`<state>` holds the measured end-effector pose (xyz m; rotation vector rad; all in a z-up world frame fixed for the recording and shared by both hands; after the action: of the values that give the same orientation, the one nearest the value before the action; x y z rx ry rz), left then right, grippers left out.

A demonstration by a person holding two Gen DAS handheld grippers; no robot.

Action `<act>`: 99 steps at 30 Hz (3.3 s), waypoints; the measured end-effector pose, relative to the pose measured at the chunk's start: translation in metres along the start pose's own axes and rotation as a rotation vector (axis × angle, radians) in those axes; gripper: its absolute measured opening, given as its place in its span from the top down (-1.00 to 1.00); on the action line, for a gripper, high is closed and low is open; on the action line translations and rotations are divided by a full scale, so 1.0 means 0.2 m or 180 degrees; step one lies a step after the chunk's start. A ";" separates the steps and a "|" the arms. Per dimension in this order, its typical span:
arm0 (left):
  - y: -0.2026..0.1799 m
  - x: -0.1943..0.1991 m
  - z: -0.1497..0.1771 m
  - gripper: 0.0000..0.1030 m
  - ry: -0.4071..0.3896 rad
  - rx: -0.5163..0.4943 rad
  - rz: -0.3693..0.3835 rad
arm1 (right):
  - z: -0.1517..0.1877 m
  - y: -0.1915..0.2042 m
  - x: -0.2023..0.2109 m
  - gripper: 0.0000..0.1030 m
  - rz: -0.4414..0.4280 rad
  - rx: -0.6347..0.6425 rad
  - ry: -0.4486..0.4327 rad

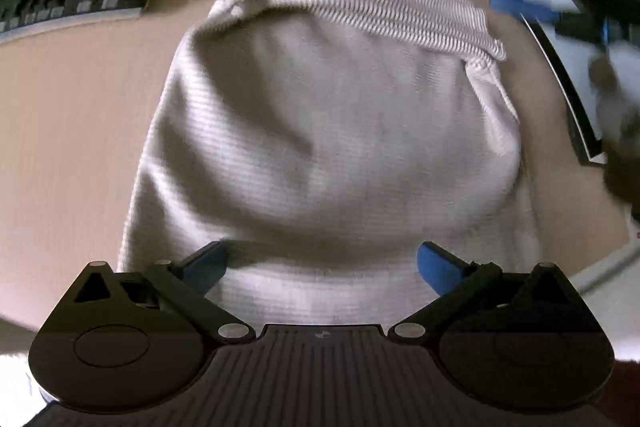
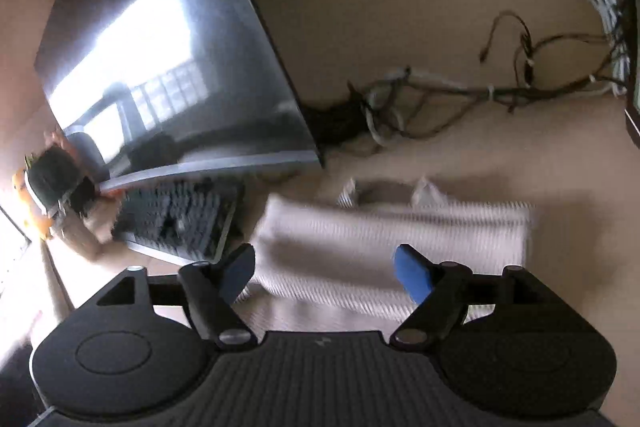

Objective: Fold clothes

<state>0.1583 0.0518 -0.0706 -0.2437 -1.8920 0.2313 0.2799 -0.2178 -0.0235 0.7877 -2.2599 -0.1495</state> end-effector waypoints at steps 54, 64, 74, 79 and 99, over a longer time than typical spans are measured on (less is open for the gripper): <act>0.97 0.44 -1.07 0.76 -0.2085 0.0378 -0.1566 | -0.10 0.22 -0.22 0.48 0.0446 0.0413 0.0084; 1.40 0.48 -0.72 -0.12 -0.1629 0.1162 -0.1216 | -0.05 0.49 -0.68 0.25 0.0416 0.1014 0.0323; 1.05 0.66 -0.32 -0.82 -0.1418 0.1115 -0.0813 | -0.01 0.51 -0.92 0.67 0.0473 0.0873 0.0361; 0.73 0.57 -0.21 -0.83 -0.1270 0.0860 -0.0570 | -0.06 0.36 -0.66 0.79 0.0670 0.0735 0.0082; -0.15 -0.07 -0.17 -0.87 -0.0856 0.0547 -0.0106 | -0.42 -0.38 0.49 0.78 0.2849 0.1490 -0.0744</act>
<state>0.1934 0.0203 -0.0635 -0.0663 -2.1256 0.4192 0.3202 -0.3265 0.0712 -0.0990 -2.6853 0.7577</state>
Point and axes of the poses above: each gripper's, at about its wrist camera, not at the fingertips, and x roughly against the way its jaws point, y to its left, z to its underside, the point moved 5 cm from there along -x, roughly the way its jaws point, and after that the axes turned 5 degrees about x, right-handed, at the moved point
